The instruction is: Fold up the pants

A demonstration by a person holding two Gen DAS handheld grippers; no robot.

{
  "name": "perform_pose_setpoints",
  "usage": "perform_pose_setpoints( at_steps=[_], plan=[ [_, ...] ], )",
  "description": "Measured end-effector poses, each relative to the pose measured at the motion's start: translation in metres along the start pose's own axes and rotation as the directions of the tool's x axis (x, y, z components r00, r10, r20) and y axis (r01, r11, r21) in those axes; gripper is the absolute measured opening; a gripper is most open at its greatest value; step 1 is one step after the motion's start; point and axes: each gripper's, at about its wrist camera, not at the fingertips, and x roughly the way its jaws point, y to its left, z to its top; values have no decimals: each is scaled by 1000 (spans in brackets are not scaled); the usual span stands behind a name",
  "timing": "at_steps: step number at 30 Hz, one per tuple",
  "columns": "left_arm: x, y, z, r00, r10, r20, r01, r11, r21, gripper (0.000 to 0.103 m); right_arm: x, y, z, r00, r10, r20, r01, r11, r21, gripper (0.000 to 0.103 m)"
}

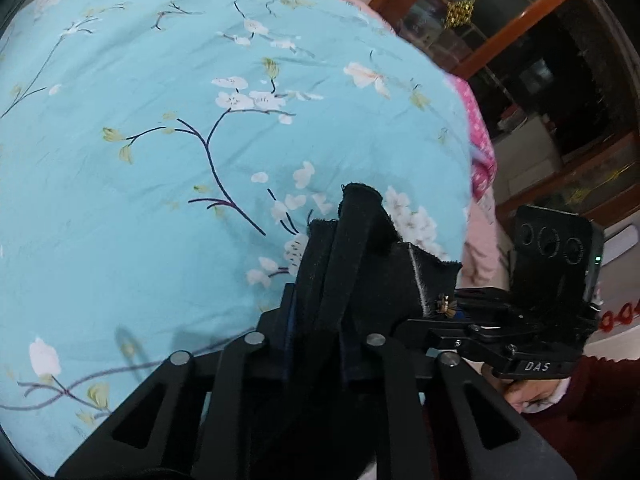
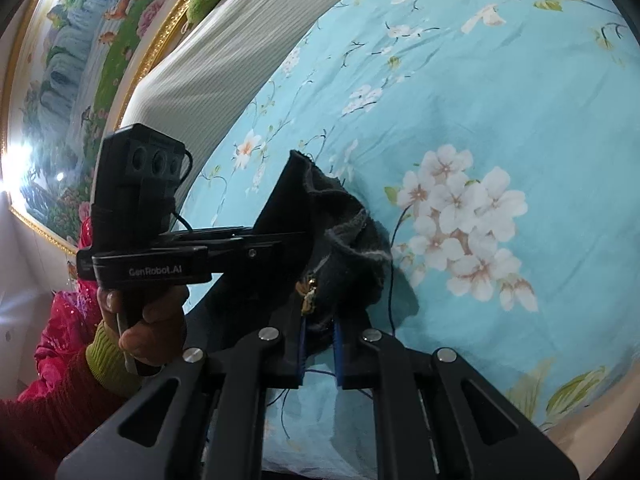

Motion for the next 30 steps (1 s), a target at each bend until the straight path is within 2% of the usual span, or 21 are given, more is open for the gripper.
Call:
perform_pose_setpoints(
  at_steps=[4, 6, 12, 16, 20, 24, 30],
  plan=[
    [-27, -9, -9, 997, -20, 74, 20, 1000, -1, 12, -8, 17, -1, 998, 61, -6, -61, 996, -65, 11],
    [-49, -15, -18, 992, -25, 124, 24, 1000, 9, 12, -12, 34, 0, 993, 120, -18, -121, 985, -120, 11],
    [-110, -15, -60, 972, 9, 235, -7, 1000, -10, 12, -8, 83, -3, 965, 245, -95, -261, 933, -249, 11],
    [-137, -5, -94, 954, 54, 296, -41, 998, -52, 12, 12, 114, -12, 943, 288, -165, -326, 896, -301, 11],
    [-155, 7, -129, 937, 105, 334, -74, 992, -105, 12, 35, 136, -23, 926, 297, -233, -363, 870, -333, 11],
    [-155, 24, -157, 924, 160, 347, -105, 979, -173, 12, 61, 148, -38, 912, 276, -303, -376, 857, -352, 11],
    [-144, 51, -195, 921, 214, 327, -127, 955, -267, 11, 93, 155, -62, 903, 197, -382, -354, 844, -402, 12]
  ],
)
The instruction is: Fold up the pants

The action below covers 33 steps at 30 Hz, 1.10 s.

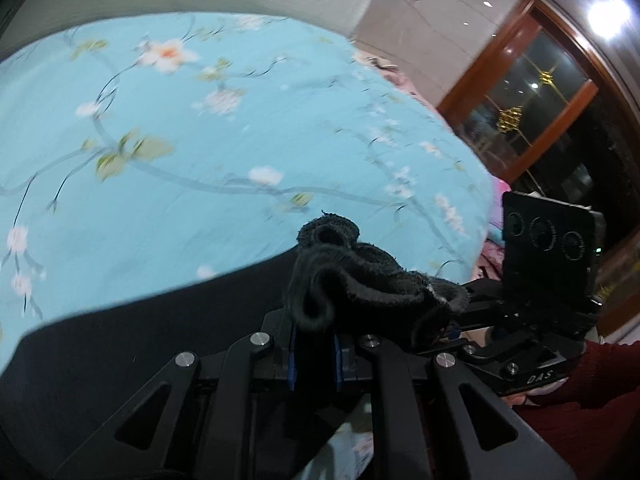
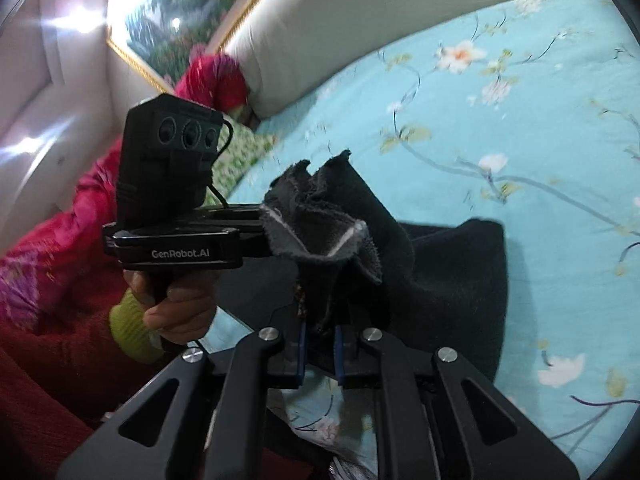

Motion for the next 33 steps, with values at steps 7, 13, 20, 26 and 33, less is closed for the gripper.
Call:
perform_pose_setpoints(
  at_steps=[7, 13, 20, 26, 33],
  plan=[
    [-2, 25, -30, 998, 55, 0, -55, 995, -85, 11, 27, 1, -7, 996, -28, -85, 26, 999, -25, 18],
    [-17, 39, -51, 995, 89, 45, -79, 980, -184, 15, 38, 10, -12, 991, -17, -133, 11, 999, -43, 39],
    [-50, 54, -76, 979, 172, 110, -132, 945, -299, 35, 46, 26, -14, 985, -17, -174, 0, 995, -96, 50],
    [-92, 70, -104, 948, 259, 184, -159, 888, -431, 50, 54, 52, -4, 975, 33, -221, -72, 983, -169, 50],
    [-141, 90, -145, 909, 341, 241, -145, 799, -584, 54, 72, 76, 28, 975, 51, -217, -106, 962, -252, 50]
  ],
)
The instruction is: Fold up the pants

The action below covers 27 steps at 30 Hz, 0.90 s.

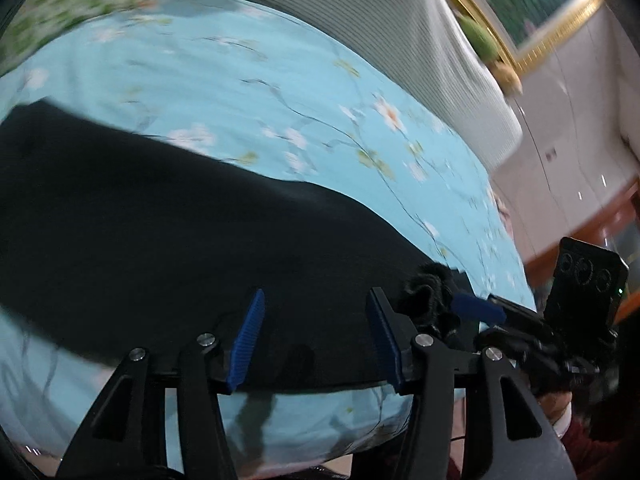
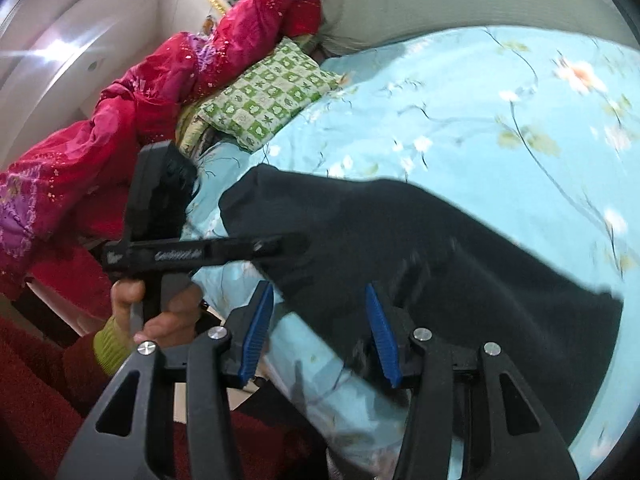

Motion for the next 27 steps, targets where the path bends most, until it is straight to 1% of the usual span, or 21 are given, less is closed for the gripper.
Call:
perform_pose_setpoints(
  at_steps=[3, 6, 11, 14, 17, 18, 22, 25, 27],
  plan=[
    [-20, 16, -3, 999, 30, 37, -28, 998, -57, 56, 12, 1, 17, 1000, 4, -10, -5, 1000, -24, 50],
    [-39, 34, -6, 996, 58, 65, -50, 992, -115, 56, 25, 5, 30, 1000, 7, -29, -9, 999, -53, 50],
    [-67, 66, -10, 987, 121, 106, -96, 972, -214, 59, 56, 15, 49, 996, 7, -89, -16, 995, -95, 50],
    [-82, 85, -10, 976, 175, 127, -132, 949, -286, 59, 75, 19, 61, 992, 12, -125, -26, 994, -111, 51],
    [-94, 106, -10, 966, 215, 143, -153, 924, -351, 59, 97, 23, 74, 985, -31, -170, 9, 992, -126, 54],
    [-97, 113, -9, 964, 225, 144, -159, 916, -367, 59, 104, 23, 78, 982, -33, -184, 9, 992, -129, 54],
    [-100, 140, -6, 955, 268, 129, -189, 882, -431, 59, 131, 29, 94, 974, -6, -229, -27, 990, -139, 54],
    [-97, 157, -5, 957, 265, 121, -178, 861, -476, 60, 154, 36, 107, 965, -6, -263, -37, 987, -158, 55],
    [-95, 165, -3, 959, 258, 116, -170, 853, -494, 60, 168, 42, 113, 959, -8, -283, -41, 985, -167, 55]
  ],
)
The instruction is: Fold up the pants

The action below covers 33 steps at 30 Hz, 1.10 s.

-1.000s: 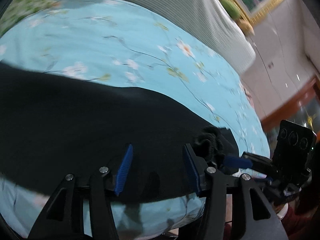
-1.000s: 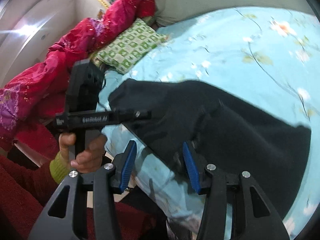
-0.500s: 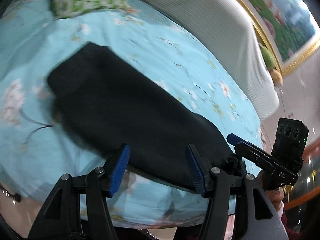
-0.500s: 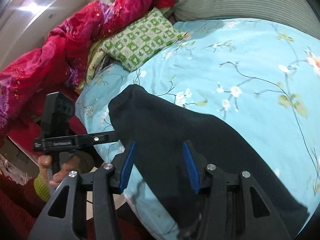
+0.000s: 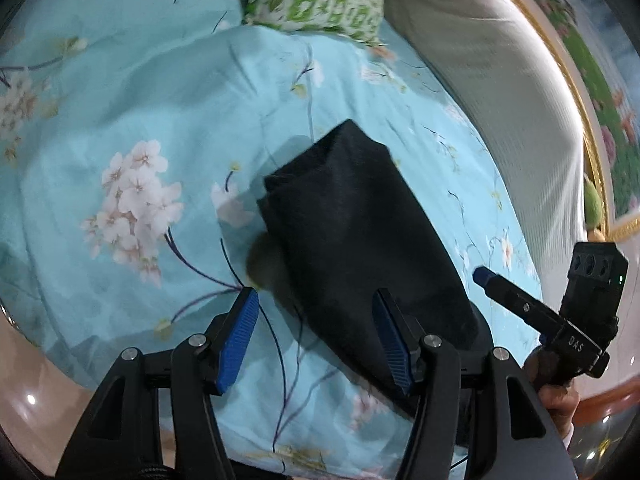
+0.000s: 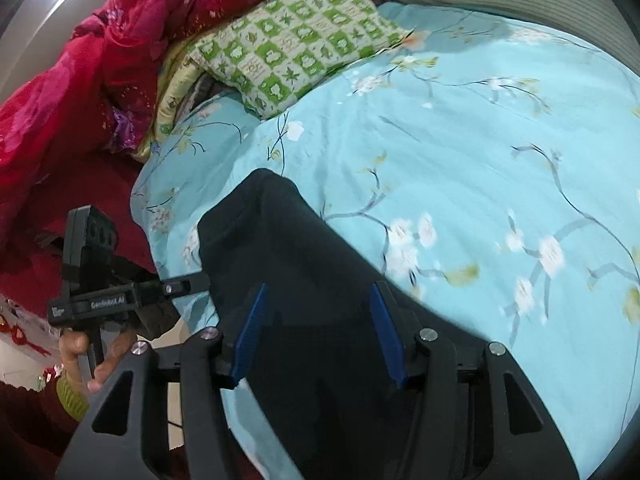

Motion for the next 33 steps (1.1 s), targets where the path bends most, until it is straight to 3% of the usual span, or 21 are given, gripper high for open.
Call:
perform_pose_setpoints(
  at_steps=[12, 15, 17, 18, 22, 27, 33],
  plan=[
    [23, 1, 16, 1000, -14, 6, 14, 1000, -15, 60, 96, 41, 58, 980, 29, -195, -62, 985, -164, 55],
    [29, -1, 20, 1000, -8, 19, 8, 1000, -8, 55, 118, 42, 68, 970, 43, -239, -86, 981, -172, 54],
    [32, -3, 22, 1000, 7, 27, -7, 1000, 4, 47, 125, 42, 73, 966, 68, -251, -111, 980, -165, 37],
    [31, -3, 22, 1000, 11, 29, -12, 1000, 11, 41, 126, 41, 74, 965, 68, -254, -112, 980, -162, 35],
    [27, -10, 23, 999, -25, 34, 23, 999, 44, 21, 116, 41, 75, 970, 97, -224, -131, 981, -143, 24],
    [-1, -49, 17, 994, -57, 89, 44, 988, 150, 17, 72, 44, 74, 980, 151, -128, -165, 980, -109, 21],
    [-43, -111, 4, 976, -171, 132, 128, 951, 283, 17, -15, 46, 63, 985, 170, 35, -165, 979, -121, 21]
  ],
)
